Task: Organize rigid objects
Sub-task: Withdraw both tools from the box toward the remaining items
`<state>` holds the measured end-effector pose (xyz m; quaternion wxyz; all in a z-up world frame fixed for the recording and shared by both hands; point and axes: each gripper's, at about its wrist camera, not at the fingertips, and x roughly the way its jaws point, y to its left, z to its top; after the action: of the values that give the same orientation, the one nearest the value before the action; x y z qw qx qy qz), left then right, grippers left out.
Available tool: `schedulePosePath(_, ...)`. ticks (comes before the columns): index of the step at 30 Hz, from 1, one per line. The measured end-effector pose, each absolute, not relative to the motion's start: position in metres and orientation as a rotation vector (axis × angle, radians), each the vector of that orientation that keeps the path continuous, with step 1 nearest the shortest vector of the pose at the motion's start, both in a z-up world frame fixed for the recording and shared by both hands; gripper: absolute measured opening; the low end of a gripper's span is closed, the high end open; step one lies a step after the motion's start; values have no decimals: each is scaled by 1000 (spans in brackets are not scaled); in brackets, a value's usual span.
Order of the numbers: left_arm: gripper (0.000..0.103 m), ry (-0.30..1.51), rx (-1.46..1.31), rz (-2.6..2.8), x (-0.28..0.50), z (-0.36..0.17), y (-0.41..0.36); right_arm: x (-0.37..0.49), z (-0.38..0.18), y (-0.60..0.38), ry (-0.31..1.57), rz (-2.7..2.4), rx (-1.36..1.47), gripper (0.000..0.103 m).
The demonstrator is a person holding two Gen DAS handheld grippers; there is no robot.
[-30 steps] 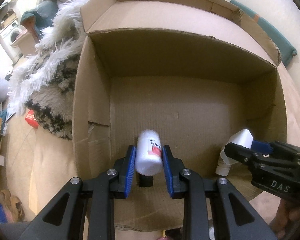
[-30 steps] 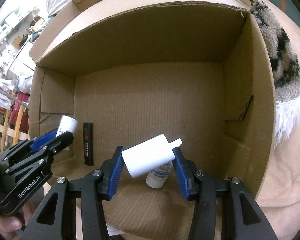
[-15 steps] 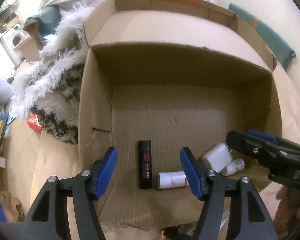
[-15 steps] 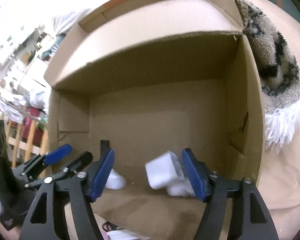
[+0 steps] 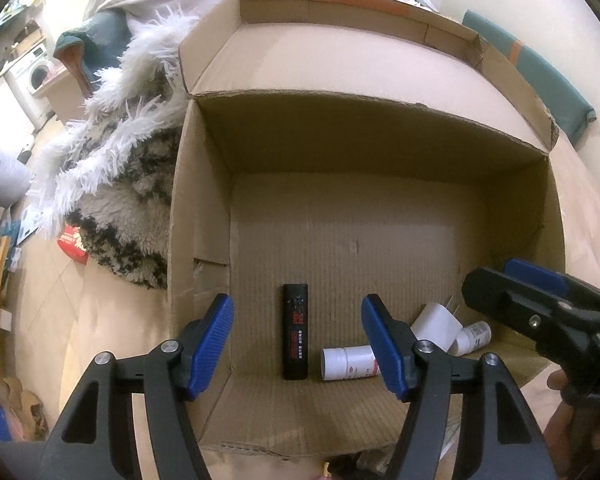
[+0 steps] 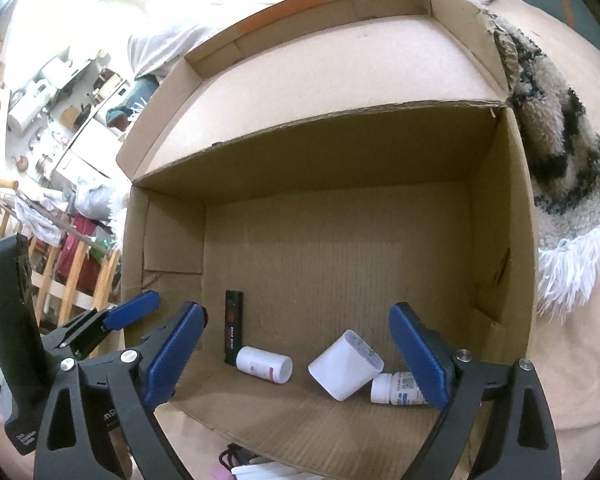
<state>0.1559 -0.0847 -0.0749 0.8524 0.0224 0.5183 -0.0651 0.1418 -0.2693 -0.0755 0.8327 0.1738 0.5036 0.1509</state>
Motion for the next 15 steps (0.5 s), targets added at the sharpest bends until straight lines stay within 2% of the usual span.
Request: schedulePosePath(15, 64, 1030, 19, -144, 147, -50, -76, 131, -62, -280, 1024, 305, 407, 100)
